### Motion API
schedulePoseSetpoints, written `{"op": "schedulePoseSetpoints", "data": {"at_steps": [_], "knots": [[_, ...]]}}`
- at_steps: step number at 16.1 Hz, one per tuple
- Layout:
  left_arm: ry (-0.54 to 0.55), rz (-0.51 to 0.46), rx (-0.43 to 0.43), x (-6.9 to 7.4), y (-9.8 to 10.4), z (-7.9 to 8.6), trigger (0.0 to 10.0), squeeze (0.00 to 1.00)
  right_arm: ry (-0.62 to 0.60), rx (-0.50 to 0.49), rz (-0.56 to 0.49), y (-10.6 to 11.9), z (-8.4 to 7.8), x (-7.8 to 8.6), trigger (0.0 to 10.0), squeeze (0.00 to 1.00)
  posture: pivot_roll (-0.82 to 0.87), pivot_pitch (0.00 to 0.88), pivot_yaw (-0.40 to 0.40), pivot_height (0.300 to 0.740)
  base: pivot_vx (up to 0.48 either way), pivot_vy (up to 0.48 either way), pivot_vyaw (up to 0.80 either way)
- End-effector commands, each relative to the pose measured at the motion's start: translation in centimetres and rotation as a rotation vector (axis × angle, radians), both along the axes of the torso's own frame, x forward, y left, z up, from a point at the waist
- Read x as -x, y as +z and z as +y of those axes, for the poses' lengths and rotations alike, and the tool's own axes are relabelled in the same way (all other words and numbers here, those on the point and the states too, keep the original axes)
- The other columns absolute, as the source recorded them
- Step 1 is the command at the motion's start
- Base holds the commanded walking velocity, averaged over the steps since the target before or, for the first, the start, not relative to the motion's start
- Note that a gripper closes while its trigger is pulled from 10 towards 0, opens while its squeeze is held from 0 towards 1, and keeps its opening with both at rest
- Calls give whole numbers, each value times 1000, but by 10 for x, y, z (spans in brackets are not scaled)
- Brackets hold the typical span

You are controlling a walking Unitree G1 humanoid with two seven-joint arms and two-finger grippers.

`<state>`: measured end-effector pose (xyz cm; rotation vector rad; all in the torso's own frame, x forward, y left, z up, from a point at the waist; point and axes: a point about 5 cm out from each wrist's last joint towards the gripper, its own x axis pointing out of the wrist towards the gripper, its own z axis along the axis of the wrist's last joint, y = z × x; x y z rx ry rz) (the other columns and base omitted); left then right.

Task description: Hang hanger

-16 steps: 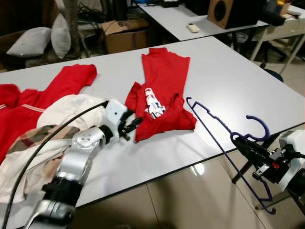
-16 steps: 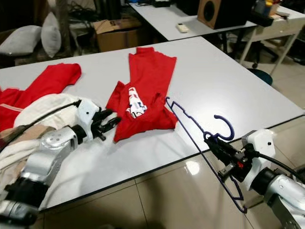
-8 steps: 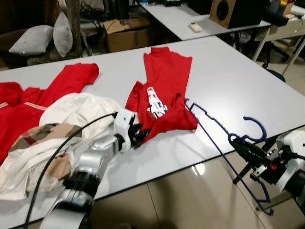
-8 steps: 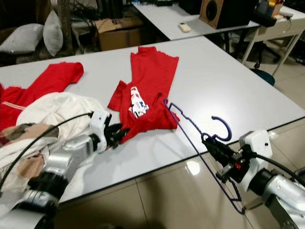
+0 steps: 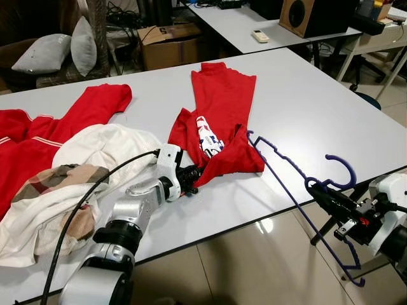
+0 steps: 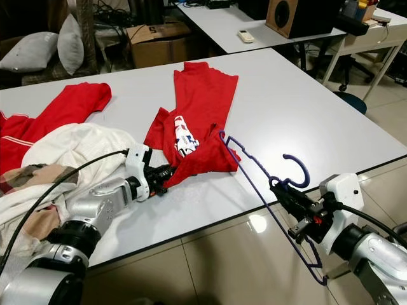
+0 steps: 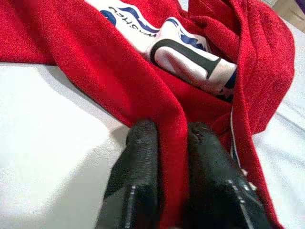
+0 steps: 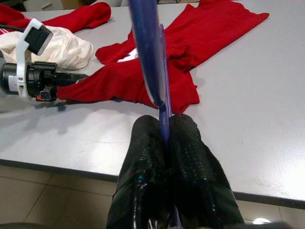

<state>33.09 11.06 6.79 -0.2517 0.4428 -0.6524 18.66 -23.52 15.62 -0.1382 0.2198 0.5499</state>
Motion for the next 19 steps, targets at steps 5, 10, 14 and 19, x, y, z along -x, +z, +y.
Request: {"op": "schedulePoseSetpoints", "data": {"at_steps": [5, 10, 14, 19], "knots": [[62, -75, 12, -11, 14, 7, 0, 0, 12, 13, 1, -1, 4, -2, 10000, 0, -121, 0, 52, 740, 0, 0, 0], [98, -186, -18, -21, 33, 12, 0, 0, -121, 125, -77, -16, 17, -20, 10000, 0, -114, 0, 57, 740, 0, 0, 0], [50, -397, -154, -31, 65, 9, 0, 0, -280, 226, -178, -18, 10, -32, 10000, 0, -106, 0, 67, 740, 0, 0, 0], [139, -615, -100, -31, 110, 25, 0, 0, -344, 236, -229, -20, 12, -33, 10000, 0, -99, 0, 94, 740, 0, 0, 0]]}}
